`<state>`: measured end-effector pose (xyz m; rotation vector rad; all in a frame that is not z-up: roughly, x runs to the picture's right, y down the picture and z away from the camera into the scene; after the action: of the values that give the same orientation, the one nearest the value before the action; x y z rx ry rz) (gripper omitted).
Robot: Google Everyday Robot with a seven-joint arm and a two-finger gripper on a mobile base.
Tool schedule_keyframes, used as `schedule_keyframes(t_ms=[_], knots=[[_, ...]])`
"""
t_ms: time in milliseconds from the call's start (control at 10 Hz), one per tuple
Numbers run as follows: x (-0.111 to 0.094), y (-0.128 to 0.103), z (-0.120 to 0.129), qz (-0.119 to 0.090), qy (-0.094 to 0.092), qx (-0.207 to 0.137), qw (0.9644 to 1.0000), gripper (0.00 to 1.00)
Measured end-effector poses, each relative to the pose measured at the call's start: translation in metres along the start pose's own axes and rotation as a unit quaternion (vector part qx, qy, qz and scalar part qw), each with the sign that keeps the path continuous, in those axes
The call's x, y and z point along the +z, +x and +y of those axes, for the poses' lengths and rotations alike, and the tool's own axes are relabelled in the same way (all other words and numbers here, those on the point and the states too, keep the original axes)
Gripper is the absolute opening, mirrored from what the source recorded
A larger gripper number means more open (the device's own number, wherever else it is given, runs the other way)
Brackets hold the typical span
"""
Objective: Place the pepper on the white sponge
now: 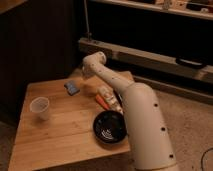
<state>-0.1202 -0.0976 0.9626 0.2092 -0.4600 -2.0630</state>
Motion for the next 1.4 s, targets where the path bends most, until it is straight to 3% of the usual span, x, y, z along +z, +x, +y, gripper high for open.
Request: schedule_keyframes(t_ms=[200, 300, 500, 600, 900, 1400], knots=[[-0.057, -0.005, 0.0, 0.003, -0.006, -0.011, 0.9999, 0.04], [-0.097, -0.019, -0.001, 0.0, -0.009, -0.017, 0.9998, 0.04], [-0.137, -0.039, -0.006, -0.017, -0.003, -0.02, 0.9996, 0.0], [-0.148, -0.048, -0.014, -0.034, 0.009, -0.021, 0.9991, 0.06], [-0.148, -0.081, -0.04, -0.085, 0.049, -0.023, 0.9949, 0.32], [-0.147, -0.083, -0.044, -0.09, 0.052, -0.022, 0.9944, 0.34]])
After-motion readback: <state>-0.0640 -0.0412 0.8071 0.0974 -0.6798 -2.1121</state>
